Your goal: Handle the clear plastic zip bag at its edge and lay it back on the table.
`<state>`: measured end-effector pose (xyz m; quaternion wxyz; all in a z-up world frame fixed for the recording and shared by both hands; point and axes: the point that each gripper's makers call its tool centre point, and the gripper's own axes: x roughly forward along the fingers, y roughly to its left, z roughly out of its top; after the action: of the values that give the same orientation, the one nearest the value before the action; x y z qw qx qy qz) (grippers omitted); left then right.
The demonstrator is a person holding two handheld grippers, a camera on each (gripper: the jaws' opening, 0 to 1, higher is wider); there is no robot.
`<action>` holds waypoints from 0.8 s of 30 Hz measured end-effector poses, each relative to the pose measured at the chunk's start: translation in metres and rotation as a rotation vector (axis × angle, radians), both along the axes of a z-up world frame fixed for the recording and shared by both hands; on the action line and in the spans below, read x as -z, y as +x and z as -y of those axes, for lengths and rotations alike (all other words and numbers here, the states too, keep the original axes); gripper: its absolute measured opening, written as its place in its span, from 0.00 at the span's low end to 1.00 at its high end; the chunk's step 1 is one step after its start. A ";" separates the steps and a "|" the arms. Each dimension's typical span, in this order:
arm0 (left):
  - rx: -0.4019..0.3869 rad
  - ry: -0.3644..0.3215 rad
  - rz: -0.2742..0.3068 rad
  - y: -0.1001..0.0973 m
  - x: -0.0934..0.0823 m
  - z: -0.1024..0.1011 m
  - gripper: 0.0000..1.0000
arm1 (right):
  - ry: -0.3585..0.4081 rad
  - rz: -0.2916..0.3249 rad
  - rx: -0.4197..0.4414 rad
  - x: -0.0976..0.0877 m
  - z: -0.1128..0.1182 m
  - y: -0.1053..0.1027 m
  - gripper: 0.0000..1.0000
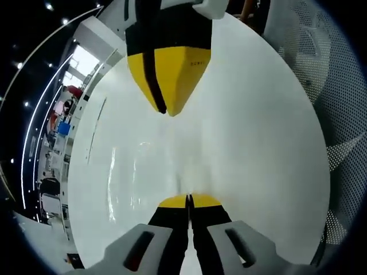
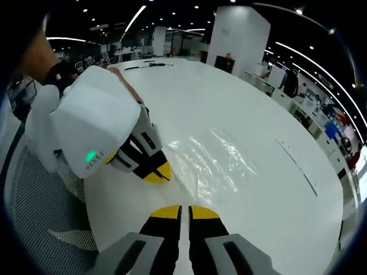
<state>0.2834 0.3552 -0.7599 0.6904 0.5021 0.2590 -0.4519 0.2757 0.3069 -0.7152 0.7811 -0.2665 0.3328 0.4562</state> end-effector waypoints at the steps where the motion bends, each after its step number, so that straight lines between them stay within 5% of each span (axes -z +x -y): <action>1: -0.005 -0.003 0.002 0.001 -0.001 0.000 0.00 | 0.001 0.000 0.003 0.000 0.000 0.000 0.01; 24: -0.111 -0.075 0.008 0.004 -0.012 -0.007 0.16 | 0.041 -0.028 0.055 0.001 -0.003 0.002 0.01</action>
<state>0.2873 0.3618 -0.7474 0.7337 0.4624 0.2667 -0.4203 0.2773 0.3094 -0.7161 0.7941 -0.2346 0.3413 0.4448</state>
